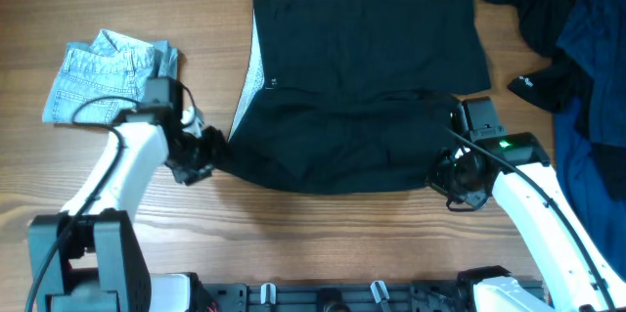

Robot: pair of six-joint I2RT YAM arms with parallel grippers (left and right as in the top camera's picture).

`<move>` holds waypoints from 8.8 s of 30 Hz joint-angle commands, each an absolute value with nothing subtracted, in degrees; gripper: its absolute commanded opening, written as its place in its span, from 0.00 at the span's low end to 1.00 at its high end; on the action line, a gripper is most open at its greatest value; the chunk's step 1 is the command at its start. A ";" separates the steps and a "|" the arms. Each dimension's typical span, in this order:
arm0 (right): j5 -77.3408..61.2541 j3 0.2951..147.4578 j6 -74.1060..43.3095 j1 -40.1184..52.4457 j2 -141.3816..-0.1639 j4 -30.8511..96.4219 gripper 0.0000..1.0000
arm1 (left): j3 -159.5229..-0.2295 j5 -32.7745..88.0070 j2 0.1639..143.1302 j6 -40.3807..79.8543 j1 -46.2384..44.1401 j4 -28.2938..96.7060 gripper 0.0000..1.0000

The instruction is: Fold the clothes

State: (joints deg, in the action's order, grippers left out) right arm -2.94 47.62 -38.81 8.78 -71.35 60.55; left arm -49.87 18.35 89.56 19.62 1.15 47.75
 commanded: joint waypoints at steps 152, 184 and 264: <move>-19.16 55.27 -22.46 -15.66 -97.51 28.67 0.04 | -52.56 12.19 101.58 19.70 4.67 25.78 0.43; -14.04 55.29 -37.52 -16.19 -115.61 -14.85 0.08 | -52.56 26.11 101.58 18.15 4.62 20.34 0.41; -37.17 54.83 4.67 -19.18 -106.30 33.50 0.65 | -61.89 17.93 100.60 10.72 -11.35 22.85 0.82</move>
State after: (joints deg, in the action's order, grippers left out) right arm -32.99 56.25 0.38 -22.17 -103.74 33.80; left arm -62.35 18.46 100.20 11.60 -11.42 23.55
